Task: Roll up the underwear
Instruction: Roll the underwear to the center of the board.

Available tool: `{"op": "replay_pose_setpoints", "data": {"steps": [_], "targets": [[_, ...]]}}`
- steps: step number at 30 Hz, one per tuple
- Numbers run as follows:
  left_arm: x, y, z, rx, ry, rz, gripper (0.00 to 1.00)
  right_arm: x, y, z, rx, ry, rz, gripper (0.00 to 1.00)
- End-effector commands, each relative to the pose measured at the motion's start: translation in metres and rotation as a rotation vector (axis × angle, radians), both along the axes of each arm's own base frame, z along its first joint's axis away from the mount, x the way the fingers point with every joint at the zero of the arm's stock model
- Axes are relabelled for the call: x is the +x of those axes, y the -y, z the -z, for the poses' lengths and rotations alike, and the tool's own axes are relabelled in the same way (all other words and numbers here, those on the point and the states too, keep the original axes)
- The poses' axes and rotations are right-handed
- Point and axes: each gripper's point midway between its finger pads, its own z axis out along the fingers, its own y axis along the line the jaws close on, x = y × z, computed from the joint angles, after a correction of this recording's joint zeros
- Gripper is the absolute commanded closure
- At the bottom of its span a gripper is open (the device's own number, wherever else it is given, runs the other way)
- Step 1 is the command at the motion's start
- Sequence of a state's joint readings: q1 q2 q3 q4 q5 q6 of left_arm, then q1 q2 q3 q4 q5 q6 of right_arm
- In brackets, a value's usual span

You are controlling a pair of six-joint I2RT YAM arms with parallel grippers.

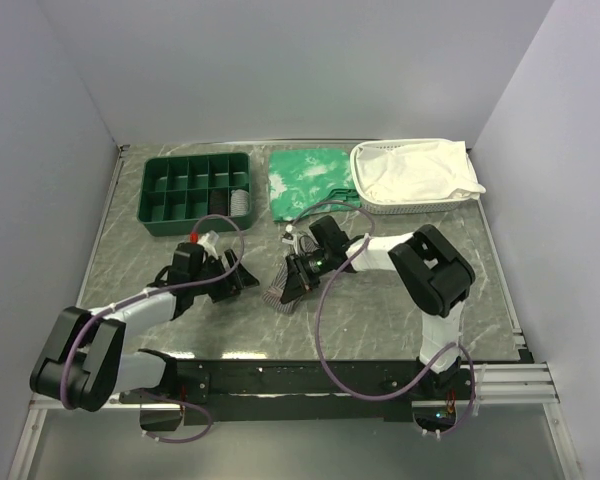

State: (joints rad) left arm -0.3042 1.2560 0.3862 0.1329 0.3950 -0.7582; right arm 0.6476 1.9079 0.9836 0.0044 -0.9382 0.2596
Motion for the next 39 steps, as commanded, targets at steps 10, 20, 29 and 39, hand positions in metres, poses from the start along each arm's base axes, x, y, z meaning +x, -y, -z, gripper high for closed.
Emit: {"op": "replay_pose_setpoints", "data": {"steps": [10,20,29,39], "targets": [[-0.012,0.025,-0.024,-0.148,0.205,0.131,0.22,0.032,-0.002,0.012,0.009,-0.015,0.044,0.78],[-0.009,0.039,-0.011,-0.166,0.236,0.198,0.29,0.039,0.005,0.020,-0.010,-0.024,0.064,0.76],[0.009,0.049,0.001,-0.162,0.234,0.242,0.38,0.042,0.008,0.022,-0.010,-0.026,0.070,0.75],[0.004,0.053,0.030,-0.185,0.162,0.257,0.40,0.044,0.008,0.026,-0.018,-0.027,0.072,0.74]]}}
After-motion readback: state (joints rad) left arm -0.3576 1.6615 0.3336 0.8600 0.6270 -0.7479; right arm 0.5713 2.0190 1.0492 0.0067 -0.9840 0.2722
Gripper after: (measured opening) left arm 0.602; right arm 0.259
